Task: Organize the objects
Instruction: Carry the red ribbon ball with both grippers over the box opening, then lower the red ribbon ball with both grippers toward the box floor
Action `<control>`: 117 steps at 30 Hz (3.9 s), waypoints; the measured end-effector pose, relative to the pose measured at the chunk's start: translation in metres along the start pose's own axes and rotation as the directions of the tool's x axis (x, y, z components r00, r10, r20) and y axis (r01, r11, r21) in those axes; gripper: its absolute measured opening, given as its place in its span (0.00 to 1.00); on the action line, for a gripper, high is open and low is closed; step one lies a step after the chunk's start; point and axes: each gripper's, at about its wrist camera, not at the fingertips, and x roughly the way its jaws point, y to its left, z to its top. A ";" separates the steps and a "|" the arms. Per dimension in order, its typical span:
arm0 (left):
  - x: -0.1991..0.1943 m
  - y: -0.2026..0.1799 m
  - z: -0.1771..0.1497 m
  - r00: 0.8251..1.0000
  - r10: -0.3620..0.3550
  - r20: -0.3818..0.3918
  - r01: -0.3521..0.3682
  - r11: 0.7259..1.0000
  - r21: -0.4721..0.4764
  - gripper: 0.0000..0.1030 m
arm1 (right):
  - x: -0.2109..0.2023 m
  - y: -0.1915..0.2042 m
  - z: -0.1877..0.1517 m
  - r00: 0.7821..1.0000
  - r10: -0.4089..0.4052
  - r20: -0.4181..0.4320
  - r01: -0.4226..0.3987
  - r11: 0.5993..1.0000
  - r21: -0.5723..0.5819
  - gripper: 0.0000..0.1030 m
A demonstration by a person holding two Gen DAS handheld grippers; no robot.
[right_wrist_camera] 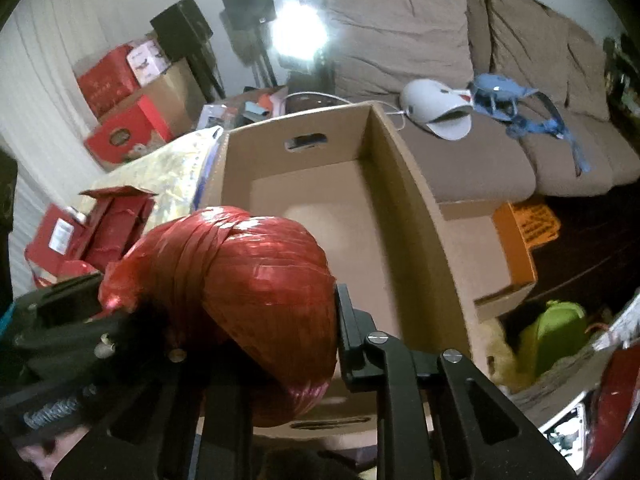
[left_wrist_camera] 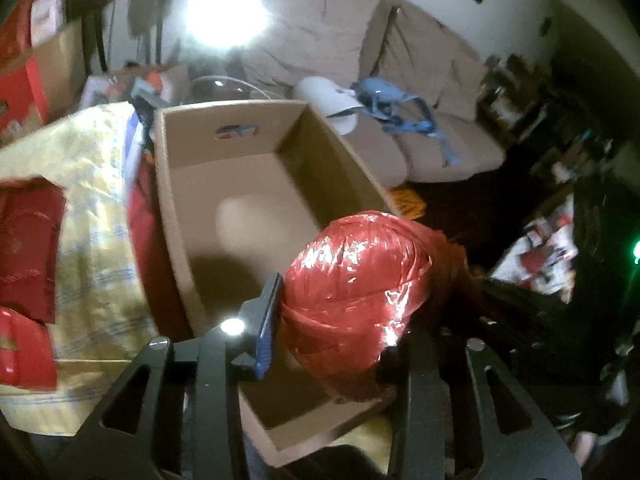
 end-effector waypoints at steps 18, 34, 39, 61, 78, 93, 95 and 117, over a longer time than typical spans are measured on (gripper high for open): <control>0.009 0.004 -0.004 1.000 0.006 0.012 -0.006 1.000 0.012 0.24 | 0.004 -0.015 -0.004 0.998 0.069 -0.007 -0.069 0.996 0.049 0.29; 0.014 0.010 -0.001 0.997 -0.081 -0.013 0.081 0.996 -0.028 0.24 | 0.006 -0.028 -0.007 0.980 0.201 -0.011 -0.198 0.972 0.130 0.42; 0.011 0.011 0.001 0.990 -0.138 -0.020 0.137 0.990 -0.038 0.24 | 0.001 -0.037 -0.008 0.957 0.290 0.024 -0.290 0.942 0.169 0.48; 0.018 0.022 0.003 0.999 0.043 0.004 -0.043 0.996 -0.074 0.20 | 0.001 -0.028 -0.008 0.943 0.327 0.062 -0.333 0.928 0.166 0.41; 0.025 0.009 -0.004 0.997 0.060 -0.053 -0.060 0.998 0.010 0.40 | 0.022 -0.019 -0.006 0.989 0.149 -0.001 -0.147 0.977 0.155 0.17; 0.029 0.029 -0.007 0.995 -0.007 -0.103 0.003 0.999 -0.036 0.46 | 0.032 -0.009 -0.006 0.991 0.135 -0.021 -0.131 0.983 0.129 0.16; 0.029 0.030 -0.008 0.993 -0.024 -0.113 0.019 0.999 -0.046 0.47 | 0.031 -0.010 -0.006 0.990 0.143 -0.018 -0.139 0.981 0.132 0.16; 0.015 0.036 -0.002 0.985 -0.060 -0.164 0.048 0.996 -0.074 0.50 | 0.023 0.002 -0.005 0.987 0.161 0.008 -0.161 0.983 0.085 0.16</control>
